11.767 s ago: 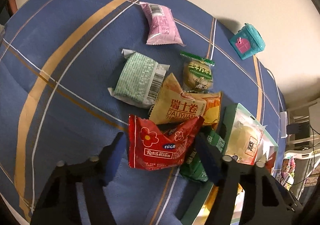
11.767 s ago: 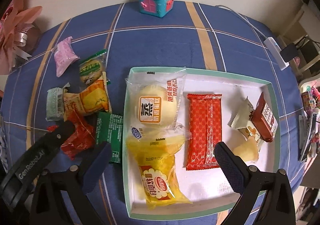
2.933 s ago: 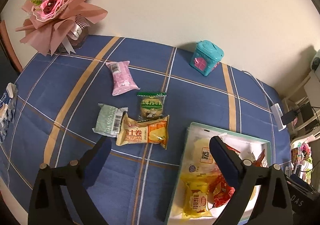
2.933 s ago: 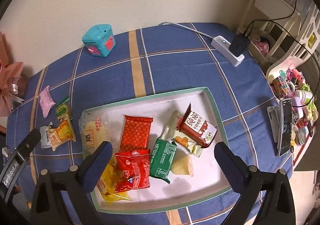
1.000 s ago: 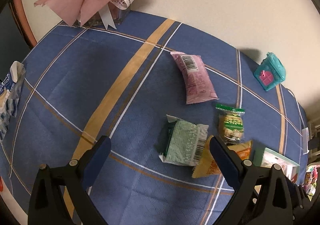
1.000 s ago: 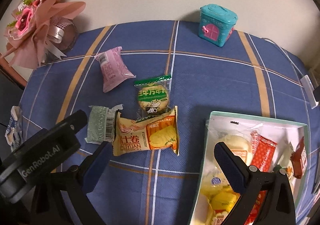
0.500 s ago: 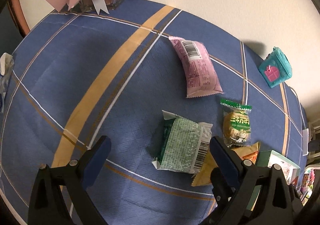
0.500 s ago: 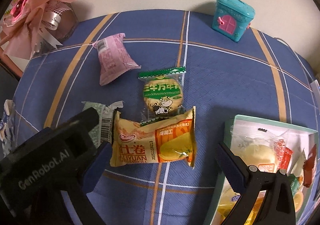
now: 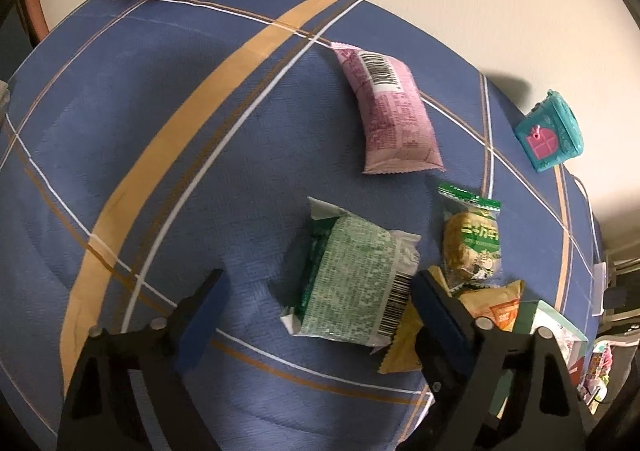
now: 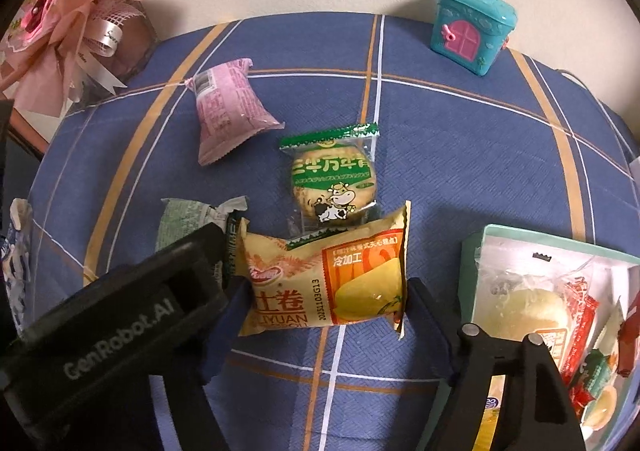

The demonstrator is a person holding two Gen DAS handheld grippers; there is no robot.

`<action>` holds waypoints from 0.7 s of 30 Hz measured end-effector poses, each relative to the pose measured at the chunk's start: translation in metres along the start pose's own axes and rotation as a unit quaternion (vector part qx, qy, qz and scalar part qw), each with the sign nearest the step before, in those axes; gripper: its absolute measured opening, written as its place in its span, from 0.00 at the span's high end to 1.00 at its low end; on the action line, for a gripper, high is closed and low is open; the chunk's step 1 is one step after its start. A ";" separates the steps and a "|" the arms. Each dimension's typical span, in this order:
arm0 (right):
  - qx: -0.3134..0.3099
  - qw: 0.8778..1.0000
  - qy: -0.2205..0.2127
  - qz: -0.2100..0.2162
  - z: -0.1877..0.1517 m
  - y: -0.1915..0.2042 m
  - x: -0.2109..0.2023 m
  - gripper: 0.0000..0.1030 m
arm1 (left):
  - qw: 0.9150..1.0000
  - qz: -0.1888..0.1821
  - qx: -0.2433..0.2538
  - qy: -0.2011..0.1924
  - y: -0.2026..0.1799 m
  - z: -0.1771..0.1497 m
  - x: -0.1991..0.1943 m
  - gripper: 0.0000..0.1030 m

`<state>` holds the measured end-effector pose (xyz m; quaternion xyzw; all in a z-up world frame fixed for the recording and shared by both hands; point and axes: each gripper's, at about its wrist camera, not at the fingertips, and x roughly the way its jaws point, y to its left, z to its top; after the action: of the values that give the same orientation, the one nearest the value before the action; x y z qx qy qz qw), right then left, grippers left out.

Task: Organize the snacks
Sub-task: 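Grasp the pale green packet with the left tool while the right tool grasps the yellow roll packet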

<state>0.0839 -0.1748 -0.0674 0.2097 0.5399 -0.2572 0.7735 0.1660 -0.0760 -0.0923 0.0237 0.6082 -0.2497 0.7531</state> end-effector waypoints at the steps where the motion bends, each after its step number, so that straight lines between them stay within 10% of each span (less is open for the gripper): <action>1: 0.001 1.000 0.000 0.002 0.001 -0.001 0.000 0.24 | 1.000 0.000 0.002 -0.001 -0.001 0.000 0.000 0.17; 21: 0.002 1.000 -0.002 0.009 -0.001 -0.004 -0.001 0.29 | 1.000 -0.006 -0.027 -0.010 0.005 0.003 0.002 0.51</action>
<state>0.0800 -0.1770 -0.0673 0.2159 0.5354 -0.2517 0.7768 0.1708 -0.0729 -0.0946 -0.0026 0.6074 -0.2380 0.7579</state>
